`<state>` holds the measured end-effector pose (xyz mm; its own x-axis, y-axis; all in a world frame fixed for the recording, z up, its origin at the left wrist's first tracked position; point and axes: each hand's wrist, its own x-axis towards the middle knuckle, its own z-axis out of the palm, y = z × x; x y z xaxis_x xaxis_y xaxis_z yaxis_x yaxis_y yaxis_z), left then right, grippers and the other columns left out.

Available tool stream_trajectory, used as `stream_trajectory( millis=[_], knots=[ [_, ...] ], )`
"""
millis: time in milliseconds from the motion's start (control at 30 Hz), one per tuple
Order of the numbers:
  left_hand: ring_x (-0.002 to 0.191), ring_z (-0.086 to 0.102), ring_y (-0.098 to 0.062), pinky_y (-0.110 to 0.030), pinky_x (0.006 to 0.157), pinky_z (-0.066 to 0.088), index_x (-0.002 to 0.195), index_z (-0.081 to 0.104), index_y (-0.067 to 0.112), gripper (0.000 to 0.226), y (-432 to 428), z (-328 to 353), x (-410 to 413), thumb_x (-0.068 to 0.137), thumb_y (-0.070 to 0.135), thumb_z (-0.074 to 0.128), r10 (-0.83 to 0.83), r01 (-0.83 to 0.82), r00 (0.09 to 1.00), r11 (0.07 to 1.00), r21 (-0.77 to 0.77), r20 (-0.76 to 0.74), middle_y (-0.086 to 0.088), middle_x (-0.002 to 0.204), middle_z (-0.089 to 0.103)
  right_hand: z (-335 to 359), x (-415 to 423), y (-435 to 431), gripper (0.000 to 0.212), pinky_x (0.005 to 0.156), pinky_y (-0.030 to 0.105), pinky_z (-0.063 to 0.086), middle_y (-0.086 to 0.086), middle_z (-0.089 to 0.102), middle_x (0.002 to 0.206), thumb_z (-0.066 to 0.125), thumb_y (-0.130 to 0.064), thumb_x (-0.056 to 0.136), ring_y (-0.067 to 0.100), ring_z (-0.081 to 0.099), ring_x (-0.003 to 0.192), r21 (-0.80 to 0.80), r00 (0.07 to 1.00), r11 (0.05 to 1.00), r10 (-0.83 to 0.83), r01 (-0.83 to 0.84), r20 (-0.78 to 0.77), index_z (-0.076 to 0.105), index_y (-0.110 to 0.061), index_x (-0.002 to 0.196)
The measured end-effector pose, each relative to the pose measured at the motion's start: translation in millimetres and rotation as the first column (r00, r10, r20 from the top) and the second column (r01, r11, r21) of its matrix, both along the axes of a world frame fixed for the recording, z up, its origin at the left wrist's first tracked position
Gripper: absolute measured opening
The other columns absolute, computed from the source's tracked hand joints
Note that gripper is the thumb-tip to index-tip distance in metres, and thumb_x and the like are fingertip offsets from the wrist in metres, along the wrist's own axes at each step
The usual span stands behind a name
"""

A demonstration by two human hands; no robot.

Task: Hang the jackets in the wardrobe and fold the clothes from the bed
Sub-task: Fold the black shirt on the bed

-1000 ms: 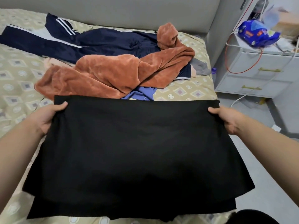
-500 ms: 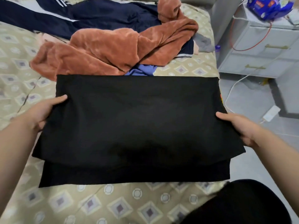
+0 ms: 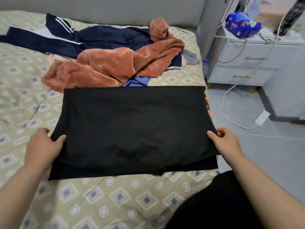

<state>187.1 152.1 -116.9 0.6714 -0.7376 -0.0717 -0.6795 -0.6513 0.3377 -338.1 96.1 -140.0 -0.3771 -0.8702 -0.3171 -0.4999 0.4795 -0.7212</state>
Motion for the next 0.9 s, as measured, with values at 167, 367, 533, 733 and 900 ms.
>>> stream_trajectory(
  millis=[167, 367, 533, 733, 900],
  knots=[
    [0.141, 0.033, -0.038, -0.053, 0.115, 0.026, 0.148, 0.038, 0.008, 0.059, 22, -34, -70, 0.099, 0.038, 0.051, -0.44, 0.427, 0.877, 0.898, 0.109, 0.19, -0.021, 0.153, 0.037, 1, -5, 13, 0.029, 0.09, 0.043, 0.056, 0.006, 0.073, 0.102, 0.071, -0.033, 0.09, 0.026, 0.07, 0.094, 0.186, 0.935, 0.981, -0.013, -0.057, 0.355, 0.068, -0.011, 0.108],
    [0.15, 0.013, -0.035, -0.051, 0.121, 0.015, 0.153, 0.024, -0.002, 0.07, 13, -32, -116, 0.102, 0.045, 0.037, -0.437, 0.43, 0.889, 0.899, 0.082, 0.134, -0.022, 0.161, 0.018, 14, -9, 19, 0.028, 0.076, 0.035, 0.056, 0.011, 0.073, 0.109, 0.054, -0.001, 0.095, 0.025, 0.07, 0.094, 0.204, 0.706, 0.979, -0.124, -0.029, 0.697, 0.063, -0.01, 0.12],
    [0.152, 0.01, -0.03, -0.046, 0.122, 0.008, 0.157, 0.021, 0.009, 0.094, -1, -16, -210, 0.083, 0.067, 0.013, -0.689, 0.697, 0.71, 0.717, -0.003, 0.144, -0.013, 0.164, 0.014, 31, -27, 27, 0.039, 0.069, 0.046, 0.062, 0.019, 0.074, 0.101, 0.058, 0.002, 0.072, 0.031, 0.074, 0.081, 0.137, 0.361, 0.985, -0.165, 0.101, 0.918, 0.069, -0.005, 0.11],
    [0.152, -0.014, -0.028, -0.049, 0.122, -0.008, 0.158, -0.004, 0.009, 0.096, -12, -38, -273, 0.088, 0.072, 0.016, -0.759, 0.691, 0.651, 0.61, 0.388, 0.033, -0.013, 0.165, -0.01, 40, -41, 41, 0.024, 0.053, 0.05, 0.06, 0.02, 0.075, 0.084, 0.064, -0.005, 0.073, 0.033, 0.074, 0.067, 0.245, 0.336, 0.958, -0.282, 0.15, 0.898, 0.066, 0.0, 0.097],
    [0.153, -0.006, -0.022, -0.039, 0.123, -0.004, 0.159, 0.004, 0.015, 0.084, -35, -28, -287, 0.094, 0.059, 0.033, -0.764, 0.764, 0.645, 0.643, 0.057, -0.022, -0.007, 0.166, -0.002, 42, -36, 39, 0.039, 0.063, 0.048, 0.062, 0.018, 0.075, 0.096, 0.058, -0.011, 0.067, 0.032, 0.074, 0.075, 0.211, 0.29, 0.952, -0.271, 0.222, 0.918, 0.068, -0.004, 0.104]
  ],
)
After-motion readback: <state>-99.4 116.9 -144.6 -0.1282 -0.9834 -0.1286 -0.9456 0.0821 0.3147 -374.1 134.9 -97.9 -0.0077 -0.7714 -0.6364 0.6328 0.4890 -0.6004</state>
